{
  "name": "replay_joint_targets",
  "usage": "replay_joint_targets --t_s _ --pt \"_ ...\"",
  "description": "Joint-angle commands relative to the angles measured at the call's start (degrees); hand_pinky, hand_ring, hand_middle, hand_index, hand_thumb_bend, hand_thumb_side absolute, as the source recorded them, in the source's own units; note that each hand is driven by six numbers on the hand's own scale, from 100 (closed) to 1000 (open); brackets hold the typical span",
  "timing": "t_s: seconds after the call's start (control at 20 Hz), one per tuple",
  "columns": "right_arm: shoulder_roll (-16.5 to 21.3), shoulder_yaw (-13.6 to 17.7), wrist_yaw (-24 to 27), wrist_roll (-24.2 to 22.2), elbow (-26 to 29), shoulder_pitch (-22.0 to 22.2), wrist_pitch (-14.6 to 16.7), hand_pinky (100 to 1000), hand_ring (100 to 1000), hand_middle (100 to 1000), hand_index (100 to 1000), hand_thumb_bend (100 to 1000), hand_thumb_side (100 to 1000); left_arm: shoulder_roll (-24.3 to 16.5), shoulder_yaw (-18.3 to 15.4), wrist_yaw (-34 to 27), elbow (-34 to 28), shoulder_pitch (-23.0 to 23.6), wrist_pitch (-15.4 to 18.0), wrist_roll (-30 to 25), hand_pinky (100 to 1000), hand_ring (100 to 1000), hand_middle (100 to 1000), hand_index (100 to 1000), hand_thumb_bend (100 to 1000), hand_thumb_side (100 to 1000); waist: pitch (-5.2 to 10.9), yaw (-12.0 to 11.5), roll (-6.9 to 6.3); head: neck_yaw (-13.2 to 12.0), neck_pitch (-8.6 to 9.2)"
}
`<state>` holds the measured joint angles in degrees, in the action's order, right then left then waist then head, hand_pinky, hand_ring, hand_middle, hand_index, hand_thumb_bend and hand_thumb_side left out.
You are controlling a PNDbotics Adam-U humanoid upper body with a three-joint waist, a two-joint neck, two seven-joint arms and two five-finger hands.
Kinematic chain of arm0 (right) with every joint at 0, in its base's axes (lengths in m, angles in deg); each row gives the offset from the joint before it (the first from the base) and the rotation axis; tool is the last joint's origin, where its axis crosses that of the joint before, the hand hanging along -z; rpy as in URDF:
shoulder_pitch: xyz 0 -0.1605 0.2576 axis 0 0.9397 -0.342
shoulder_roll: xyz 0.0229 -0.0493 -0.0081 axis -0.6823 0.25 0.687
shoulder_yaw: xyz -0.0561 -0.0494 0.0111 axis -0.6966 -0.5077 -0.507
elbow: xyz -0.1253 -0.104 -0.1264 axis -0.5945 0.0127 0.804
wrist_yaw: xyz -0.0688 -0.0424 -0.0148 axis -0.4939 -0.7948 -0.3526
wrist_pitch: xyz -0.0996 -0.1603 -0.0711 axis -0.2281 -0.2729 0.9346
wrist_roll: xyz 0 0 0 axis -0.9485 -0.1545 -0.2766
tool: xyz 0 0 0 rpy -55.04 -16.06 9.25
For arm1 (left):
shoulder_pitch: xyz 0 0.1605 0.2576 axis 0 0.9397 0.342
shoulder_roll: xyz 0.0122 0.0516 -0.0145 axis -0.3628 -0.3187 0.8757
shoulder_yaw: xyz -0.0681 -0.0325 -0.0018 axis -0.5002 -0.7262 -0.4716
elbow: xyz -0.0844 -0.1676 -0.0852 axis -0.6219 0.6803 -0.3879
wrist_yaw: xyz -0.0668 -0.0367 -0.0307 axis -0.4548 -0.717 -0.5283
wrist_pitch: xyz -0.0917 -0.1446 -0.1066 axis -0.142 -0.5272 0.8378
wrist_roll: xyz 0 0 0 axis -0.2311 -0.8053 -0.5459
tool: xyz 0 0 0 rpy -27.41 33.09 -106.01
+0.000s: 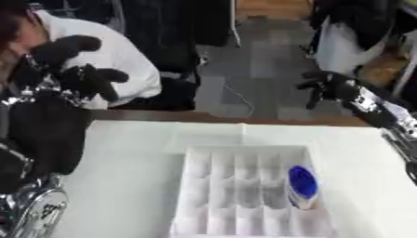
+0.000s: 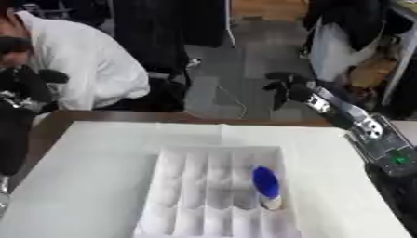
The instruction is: Pick up objects on the table and place them in the box.
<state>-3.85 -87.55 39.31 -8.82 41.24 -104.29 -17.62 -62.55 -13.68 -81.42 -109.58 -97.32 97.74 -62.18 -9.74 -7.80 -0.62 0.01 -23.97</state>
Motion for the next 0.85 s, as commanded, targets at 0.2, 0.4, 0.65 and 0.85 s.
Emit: replay_joint_targets --t_s 0.2,0.4,0.65,0.85 --pt "2.8 1.3 1.5 0.9 1.0 0.1 -0.4 619 861 476 930 426 1000 -0.9 -0.6 0.2 -0.8 -0.1 0.0 0.2 669 440 722 743 482 864 1.48 0.4 -0.11 -0.8 -0.09" --pt "4.3 2.0 3.9 2.5 3.6 2.6 -0.5 608 844 467 920 379 1000 -1.2 -0.7 0.5 -0.8 0.4 -0.1 0.4 668 438 722 742 483 864 1.72 0.9 -0.04 -1.2 -0.1" --pt "5.3 3.6 6.9 6.2 8.0 6.4 -1.1 602 835 463 912 338 1000 -1.9 -0.9 1.0 -0.8 1.5 -0.1 0.6 666 434 721 741 484 865 2.19 1.7 -0.06 -1.1 0.81" --pt "5.5 6.3 7.3 10.4 11.9 10.8 -0.5 597 824 461 900 314 1000 -2.3 -1.2 1.5 -0.8 2.7 0.1 0.8 665 430 720 740 485 865 2.45 2.5 -0.39 0.3 5.51"
